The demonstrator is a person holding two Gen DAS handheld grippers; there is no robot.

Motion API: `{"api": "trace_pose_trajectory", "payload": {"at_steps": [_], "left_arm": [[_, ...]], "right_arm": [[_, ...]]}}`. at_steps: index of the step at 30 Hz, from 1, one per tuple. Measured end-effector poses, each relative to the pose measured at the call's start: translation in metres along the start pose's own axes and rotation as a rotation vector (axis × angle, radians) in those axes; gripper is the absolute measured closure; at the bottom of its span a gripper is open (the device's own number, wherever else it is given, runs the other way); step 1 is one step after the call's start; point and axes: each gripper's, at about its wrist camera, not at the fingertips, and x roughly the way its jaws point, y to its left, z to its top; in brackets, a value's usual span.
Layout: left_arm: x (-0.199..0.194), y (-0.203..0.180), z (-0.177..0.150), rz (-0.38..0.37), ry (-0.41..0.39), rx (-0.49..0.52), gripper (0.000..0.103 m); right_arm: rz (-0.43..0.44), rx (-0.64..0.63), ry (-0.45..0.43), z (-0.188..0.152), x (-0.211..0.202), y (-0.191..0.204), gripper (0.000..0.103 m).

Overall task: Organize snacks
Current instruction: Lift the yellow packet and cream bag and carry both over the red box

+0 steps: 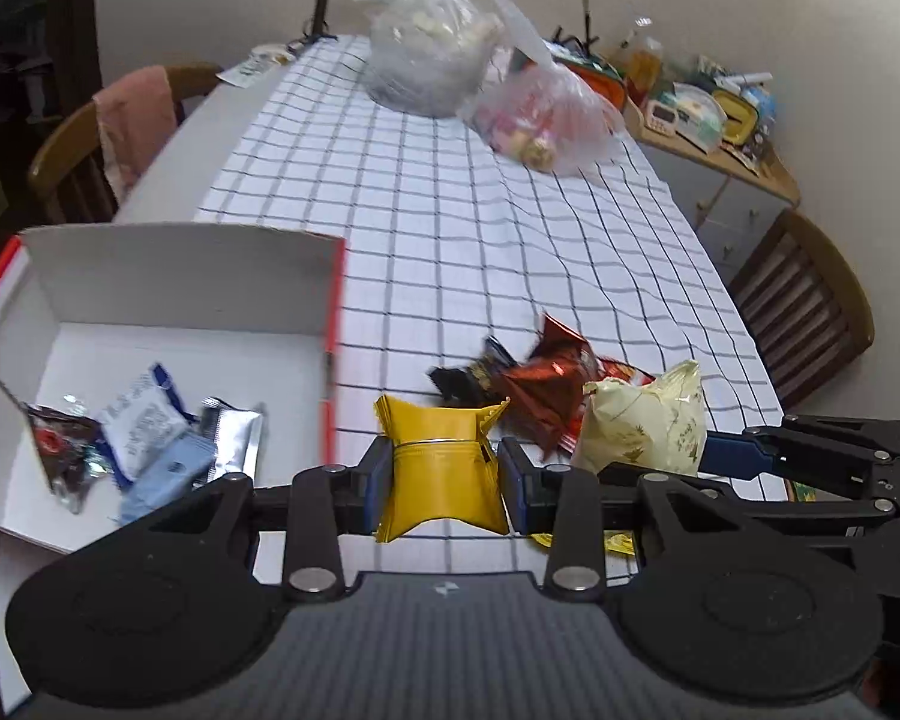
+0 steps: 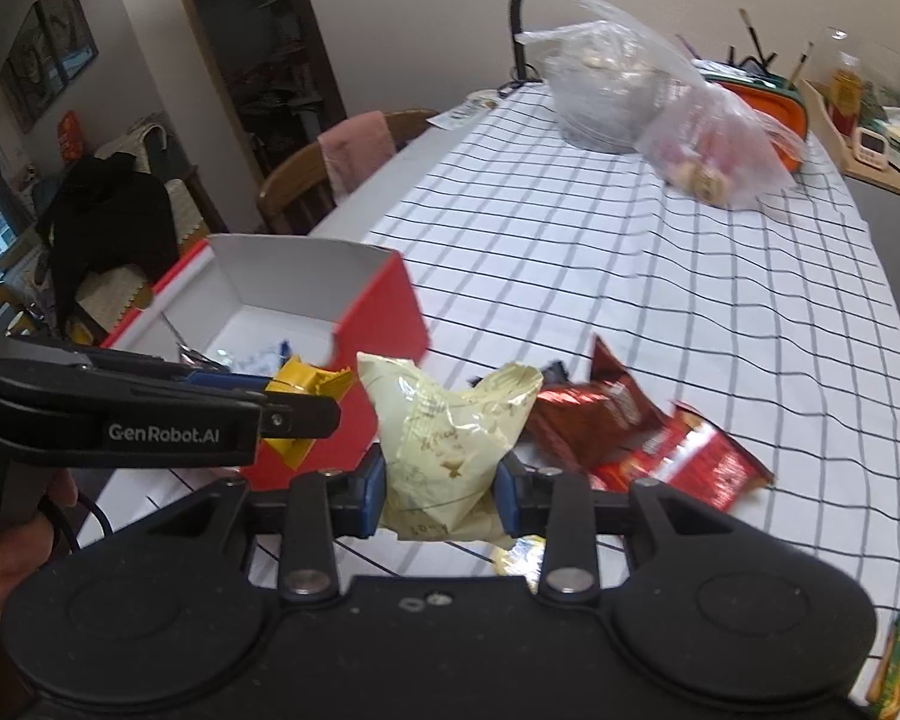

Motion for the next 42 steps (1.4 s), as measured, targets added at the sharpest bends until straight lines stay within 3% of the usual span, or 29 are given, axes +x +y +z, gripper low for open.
{"api": "trace_pose_trajectory", "payload": {"at_steps": [11, 24, 33, 42], "left_arm": [[-0.032, 0.071, 0.005, 0.058, -0.053, -0.050, 0.066], [-0.043, 0.158, 0.001, 0.142, -0.046, -0.088, 0.066], [-0.021, 0.205, 0.005, 0.203, 0.001, -0.082, 0.066], [0.022, 0.215, 0.008, 0.209, 0.072, -0.023, 0.066]], "right_arm": [[0.036, -0.048, 0.008, 0.024, 0.034, 0.060, 0.069], [0.026, -0.094, 0.078, 0.039, 0.096, 0.119, 0.069], [-0.024, -0.098, 0.140, 0.042, 0.141, 0.141, 0.069], [-0.064, -0.125, 0.207, 0.046, 0.181, 0.153, 0.069]]}}
